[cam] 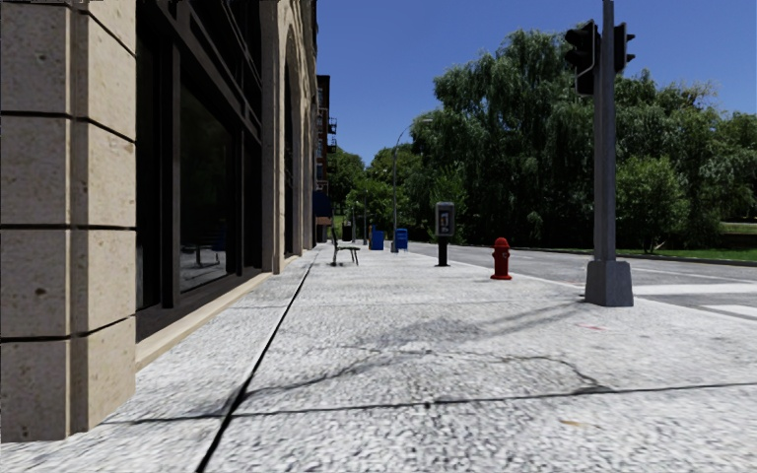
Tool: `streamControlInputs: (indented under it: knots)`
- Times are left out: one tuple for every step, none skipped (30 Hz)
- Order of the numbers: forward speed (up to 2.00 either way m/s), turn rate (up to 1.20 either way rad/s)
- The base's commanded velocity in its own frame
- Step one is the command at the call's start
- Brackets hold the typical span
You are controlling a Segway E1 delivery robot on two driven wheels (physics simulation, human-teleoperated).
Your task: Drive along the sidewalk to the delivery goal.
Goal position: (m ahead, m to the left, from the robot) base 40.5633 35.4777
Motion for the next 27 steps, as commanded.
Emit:
streamControlInputs:
  knots:
    - [2.0, 0.0]
    - [2.0, 0.0]
    - [2.0, 0.0]
    - [2.0, 0.0]
    - [2.0, 0.0]
    - [2.0, 0.0]
    - [2.0, 0.0]
    - [2.0, 0.0]
    - [2.0, 0.0]
    - [2.0, 0.0]
    - [2.0, 0.0]
    - [2.0, 0.0]
    - [2.0, 0.0]
    - [2.0, 0.0]
    - [2.0, 0.0]
    - [2.0, 0.0]
    - [2.0, 0.0]
    - [2.0, 0.0]
    - [2.0, -0.01]
    - [2.0, -0.09]
    - [2.0, -0.12]
    - [2.0, -0.12]
    - [2.0, -0.12]
    - [2.0, -0.15]
    - [2.0, -0.2]
    - [2.0, -0.2]
    - [2.0, -0.23]
